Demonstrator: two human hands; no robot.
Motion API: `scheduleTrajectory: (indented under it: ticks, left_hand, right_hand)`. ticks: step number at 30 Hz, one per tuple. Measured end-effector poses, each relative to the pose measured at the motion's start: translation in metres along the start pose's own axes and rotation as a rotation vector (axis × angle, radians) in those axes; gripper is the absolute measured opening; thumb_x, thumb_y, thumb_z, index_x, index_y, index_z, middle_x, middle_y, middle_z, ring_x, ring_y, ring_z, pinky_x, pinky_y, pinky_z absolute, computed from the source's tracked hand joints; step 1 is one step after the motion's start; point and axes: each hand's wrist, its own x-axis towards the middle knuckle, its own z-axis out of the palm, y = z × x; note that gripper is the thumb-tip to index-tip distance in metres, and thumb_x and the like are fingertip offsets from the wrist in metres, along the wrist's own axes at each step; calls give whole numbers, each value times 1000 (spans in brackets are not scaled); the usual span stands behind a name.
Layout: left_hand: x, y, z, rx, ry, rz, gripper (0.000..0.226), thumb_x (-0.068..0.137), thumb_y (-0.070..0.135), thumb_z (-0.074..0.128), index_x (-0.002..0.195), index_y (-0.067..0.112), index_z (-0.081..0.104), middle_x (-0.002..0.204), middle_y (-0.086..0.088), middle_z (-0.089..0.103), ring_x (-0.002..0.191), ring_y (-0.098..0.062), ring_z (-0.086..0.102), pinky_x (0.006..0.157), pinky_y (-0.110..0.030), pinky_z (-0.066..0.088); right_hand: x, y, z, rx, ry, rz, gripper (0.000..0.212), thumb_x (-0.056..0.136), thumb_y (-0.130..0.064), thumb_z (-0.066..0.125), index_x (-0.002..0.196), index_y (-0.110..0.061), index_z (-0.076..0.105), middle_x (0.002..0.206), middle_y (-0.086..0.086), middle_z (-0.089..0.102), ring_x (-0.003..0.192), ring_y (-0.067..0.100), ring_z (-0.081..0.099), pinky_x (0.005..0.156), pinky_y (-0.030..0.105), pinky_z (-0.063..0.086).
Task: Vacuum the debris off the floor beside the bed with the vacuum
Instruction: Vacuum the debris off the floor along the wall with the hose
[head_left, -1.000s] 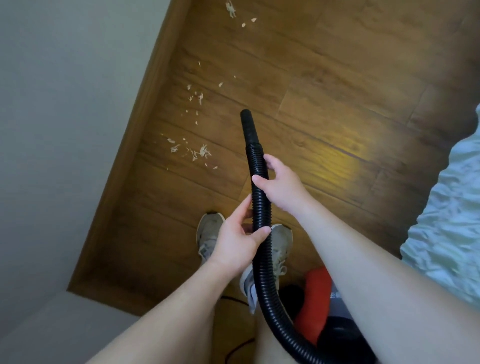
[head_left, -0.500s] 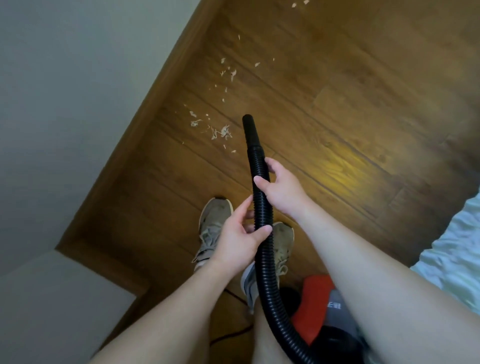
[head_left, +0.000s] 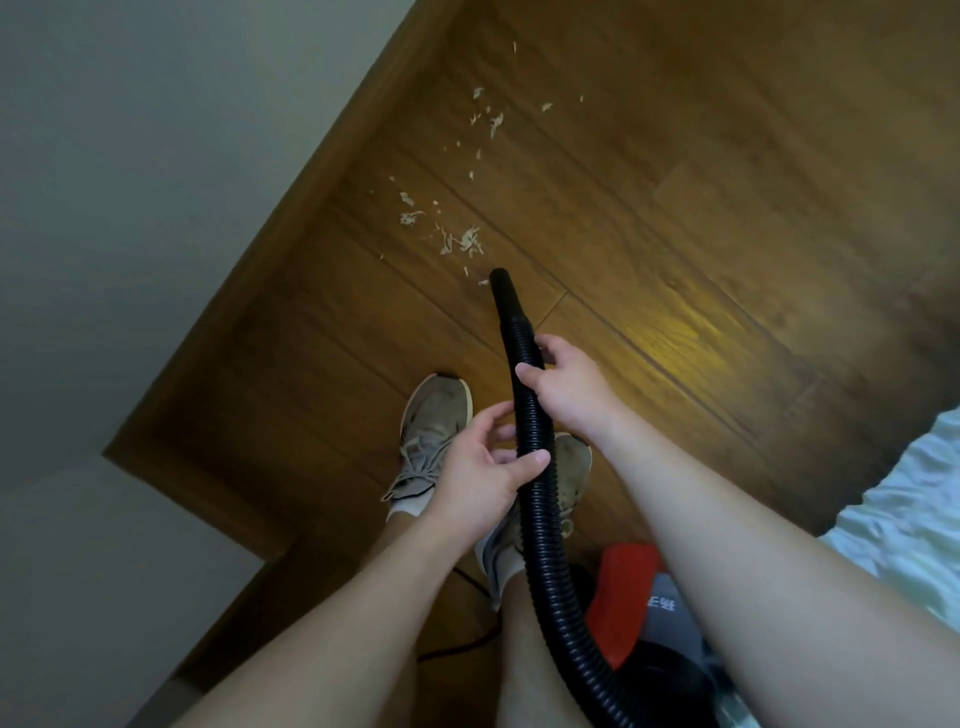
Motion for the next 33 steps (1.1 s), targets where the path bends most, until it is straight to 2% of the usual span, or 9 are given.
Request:
scheduleTrajectory:
  ticks: [5, 9, 16, 19, 22, 27, 29, 31, 33]
  left_hand:
    - [-3, -3, -3, -46, -2, -28, 57, 89, -4, 70, 138, 17, 50, 123, -7, 67, 92, -15, 74, 72, -21, 58]
    - [-1, -4, -5, -63, 12, -40, 55, 91, -3, 69, 139, 15, 49, 124, -8, 66, 93, -15, 74, 71, -21, 58]
    - [9, -3, -18, -60, 45, -13, 55, 92, 1, 70, 141, 15, 49, 122, -7, 66, 87, -4, 73, 86, -29, 60]
    - [14, 0, -25, -70, 43, -5, 55, 91, 2, 70, 140, 17, 50, 121, -4, 66, 86, -1, 73, 83, -25, 59]
    - [21, 2, -29, -53, 37, 8, 59, 91, 3, 71, 143, 16, 49, 122, -3, 66, 89, -4, 73, 87, -27, 59]
    - [29, 7, -28, -67, 38, 13, 60, 89, 3, 73, 143, 19, 49, 119, 1, 67, 89, -2, 73, 88, -30, 58]
    - [30, 10, -29, -72, 42, 15, 58, 89, 3, 73, 140, 19, 49, 117, 2, 67, 87, -1, 73, 85, -26, 58]
    - [30, 11, -31, -78, 47, 14, 58, 89, 2, 73, 140, 19, 49, 116, 2, 66, 88, -3, 72, 85, -26, 58]
    - [30, 12, -35, -80, 53, 9, 59, 89, 2, 73, 140, 18, 48, 117, 0, 66, 91, -5, 72, 92, -32, 58]
  right_hand:
    - [-2, -1, 2, -27, -43, 6, 58, 99, -25, 59, 152, -14, 39, 143, 9, 55, 124, 24, 56, 99, 29, 42]
    - [2, -4, 7, -45, -55, 11, 57, 98, -25, 58, 152, -14, 40, 144, 10, 55, 126, 26, 56, 106, 35, 44]
    - [13, -16, 20, -31, -63, 0, 56, 99, -23, 58, 152, -15, 39, 143, 9, 55, 124, 25, 57, 103, 35, 45]
    - [18, -21, 23, -28, -54, 2, 56, 100, -22, 57, 152, -14, 38, 144, 9, 54, 124, 24, 56, 95, 29, 44]
    - [20, -24, 22, -9, -20, -7, 55, 100, -22, 56, 152, -14, 38, 144, 8, 54, 116, 19, 56, 89, 26, 41]
    - [28, -30, 18, -8, 8, -9, 55, 99, -21, 57, 151, -14, 39, 140, 8, 57, 115, 20, 59, 97, 33, 47]
    - [30, -34, 18, -23, -7, -6, 56, 99, -21, 58, 151, -14, 39, 139, 9, 58, 115, 23, 60, 99, 37, 49]
    - [32, -37, 20, -37, -22, -7, 56, 99, -21, 57, 151, -14, 39, 138, 9, 58, 115, 23, 60, 99, 37, 49]
    - [34, -41, 24, -46, -34, -12, 55, 99, -21, 57, 151, -14, 39, 137, 8, 59, 112, 22, 60, 95, 34, 49]
